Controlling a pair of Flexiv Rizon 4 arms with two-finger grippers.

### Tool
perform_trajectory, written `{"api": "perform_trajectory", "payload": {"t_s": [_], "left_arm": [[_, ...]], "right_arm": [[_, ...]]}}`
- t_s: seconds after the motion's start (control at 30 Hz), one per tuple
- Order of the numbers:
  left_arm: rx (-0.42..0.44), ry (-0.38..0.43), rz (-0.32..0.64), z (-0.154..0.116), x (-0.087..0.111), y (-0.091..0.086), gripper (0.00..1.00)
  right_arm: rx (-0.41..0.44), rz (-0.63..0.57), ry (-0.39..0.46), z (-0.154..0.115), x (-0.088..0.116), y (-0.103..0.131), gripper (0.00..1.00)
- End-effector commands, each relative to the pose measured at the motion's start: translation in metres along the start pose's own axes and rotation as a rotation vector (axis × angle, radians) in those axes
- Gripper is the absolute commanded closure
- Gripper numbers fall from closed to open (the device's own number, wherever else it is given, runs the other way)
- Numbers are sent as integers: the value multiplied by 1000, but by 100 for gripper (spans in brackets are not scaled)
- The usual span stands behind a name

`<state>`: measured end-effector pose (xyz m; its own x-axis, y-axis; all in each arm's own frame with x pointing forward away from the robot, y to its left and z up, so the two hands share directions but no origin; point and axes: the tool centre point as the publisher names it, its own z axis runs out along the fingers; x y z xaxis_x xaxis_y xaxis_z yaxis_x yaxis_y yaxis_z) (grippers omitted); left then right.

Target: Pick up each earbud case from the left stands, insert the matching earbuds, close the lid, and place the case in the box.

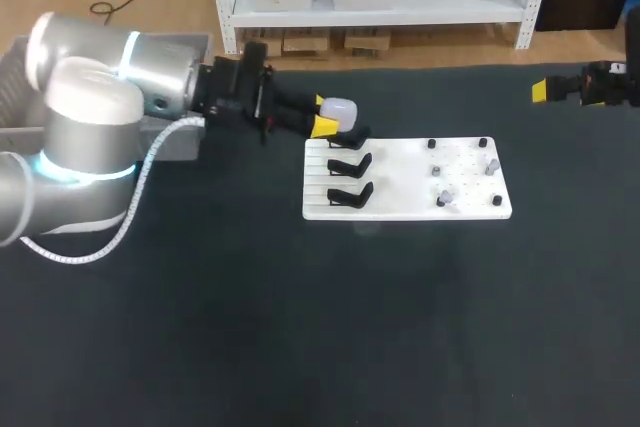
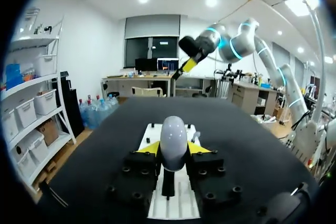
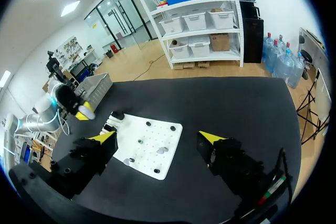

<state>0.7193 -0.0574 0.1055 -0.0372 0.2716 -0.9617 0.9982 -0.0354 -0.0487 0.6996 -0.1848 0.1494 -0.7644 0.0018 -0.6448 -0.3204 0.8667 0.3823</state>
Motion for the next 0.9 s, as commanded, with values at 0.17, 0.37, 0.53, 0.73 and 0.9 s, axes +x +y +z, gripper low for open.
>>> {"api": "perform_trajectory", "payload": {"t_s": [0.17, 0.37, 0.53, 0.73, 0.9], "left_arm": [[30, -76, -23, -27, -23, -33, 100], [59, -125, -69, -36, -33, -45, 100], [62, -158, -94, -43, -42, -52, 100], [62, -158, -94, -43, -42, -52, 100], [62, -158, -94, -43, -42, -52, 100]], "right_arm": [[1, 0, 1, 0, 0, 0, 0], [1, 0, 1, 0, 0, 0, 0], [1, 0, 1, 0, 0, 0, 0], [1, 0, 1, 0, 0, 0, 0], [1, 0, 1, 0, 0, 0, 0]]}}
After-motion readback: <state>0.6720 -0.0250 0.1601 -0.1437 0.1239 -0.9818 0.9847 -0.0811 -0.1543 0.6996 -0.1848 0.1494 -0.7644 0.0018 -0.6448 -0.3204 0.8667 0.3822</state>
